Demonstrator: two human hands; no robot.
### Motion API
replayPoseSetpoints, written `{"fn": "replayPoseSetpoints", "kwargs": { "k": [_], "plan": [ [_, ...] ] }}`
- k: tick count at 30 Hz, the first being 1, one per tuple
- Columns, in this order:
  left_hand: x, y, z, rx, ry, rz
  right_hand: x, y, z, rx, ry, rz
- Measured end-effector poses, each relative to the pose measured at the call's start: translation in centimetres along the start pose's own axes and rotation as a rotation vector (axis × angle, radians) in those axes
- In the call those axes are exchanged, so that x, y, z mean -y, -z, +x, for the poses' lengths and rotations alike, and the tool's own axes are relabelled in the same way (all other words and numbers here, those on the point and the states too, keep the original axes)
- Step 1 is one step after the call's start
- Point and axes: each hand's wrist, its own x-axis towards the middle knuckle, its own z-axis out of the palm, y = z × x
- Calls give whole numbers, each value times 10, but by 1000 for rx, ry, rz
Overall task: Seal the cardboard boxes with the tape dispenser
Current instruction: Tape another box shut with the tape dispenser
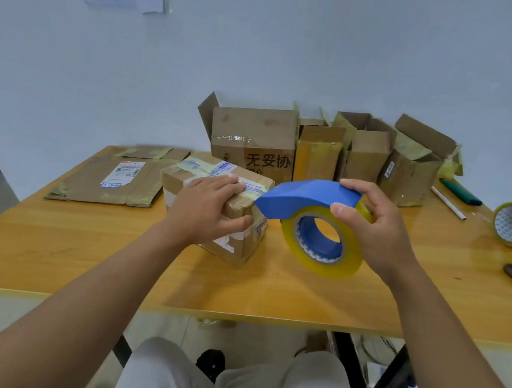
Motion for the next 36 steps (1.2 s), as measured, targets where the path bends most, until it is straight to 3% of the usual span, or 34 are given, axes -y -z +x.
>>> {"fn": "replayPoseSetpoints", "kwargs": {
  "k": [7, 10, 19, 32, 36],
  "plan": [
    [-11, 6, 10, 134, -131, 66, -11, -6, -15, 20, -67, -12],
    [1, 11, 11, 212, -116, 37, -12, -22, -12, 72, -82, -37],
    [-5, 12, 14, 337, -52, 54, -15, -22, -17, -13, -82, -4],
    [-9, 14, 16, 330, -1, -37, -7, 17, -39, 80, -54, -191],
    [-16, 18, 19, 300, 139, -174, -6, -4, -30, 142, -71, -312]
  ]
}}
